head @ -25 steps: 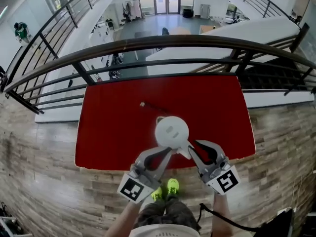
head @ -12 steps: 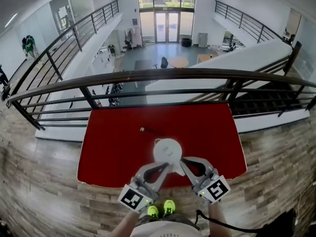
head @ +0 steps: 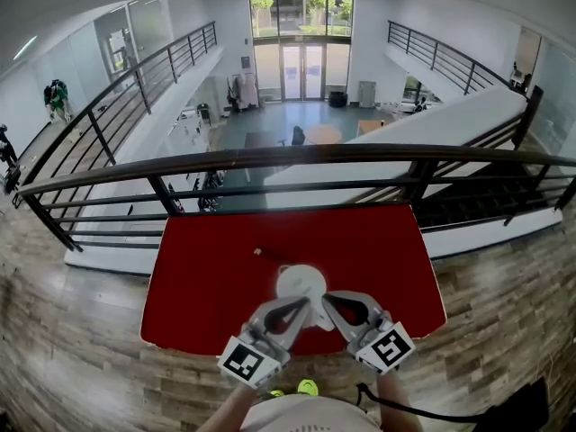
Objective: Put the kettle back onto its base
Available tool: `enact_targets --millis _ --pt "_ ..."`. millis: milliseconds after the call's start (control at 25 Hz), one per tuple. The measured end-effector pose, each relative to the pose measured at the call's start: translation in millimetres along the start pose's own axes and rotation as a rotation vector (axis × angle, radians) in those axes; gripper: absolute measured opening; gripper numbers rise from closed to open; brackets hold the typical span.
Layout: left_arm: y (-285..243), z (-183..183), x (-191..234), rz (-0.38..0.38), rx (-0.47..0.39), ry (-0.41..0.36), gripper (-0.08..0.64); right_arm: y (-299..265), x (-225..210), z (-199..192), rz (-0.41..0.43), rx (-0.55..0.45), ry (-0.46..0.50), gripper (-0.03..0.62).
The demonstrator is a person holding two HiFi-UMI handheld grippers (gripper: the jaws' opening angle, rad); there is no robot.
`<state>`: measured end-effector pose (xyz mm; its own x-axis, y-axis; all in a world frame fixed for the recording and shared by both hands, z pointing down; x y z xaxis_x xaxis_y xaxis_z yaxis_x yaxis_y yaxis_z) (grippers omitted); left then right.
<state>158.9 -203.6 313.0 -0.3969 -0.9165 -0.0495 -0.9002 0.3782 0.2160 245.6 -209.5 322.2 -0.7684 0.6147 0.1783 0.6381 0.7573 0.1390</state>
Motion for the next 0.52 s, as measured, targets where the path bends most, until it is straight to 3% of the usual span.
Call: enact_targets --millis 280,520 --pt "-15 7 -5 0.007 0.001 0.004 -0.003 2 -6 6 0.027 0.01 0.01 0.005" --pt "-34 -18 3 0.013 0.007 -0.002 -0.003 5 -28 -21 0.028 0.019 0.001 0.005"
Point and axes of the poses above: the fingertips, and each gripper's own axes: y backward along the fingers, x to its left, z out of its top, the point moved 4 cm from there along y, backward along the fingers, and after that the axes turned 14 degrees about -z, right-handed, at the moved point
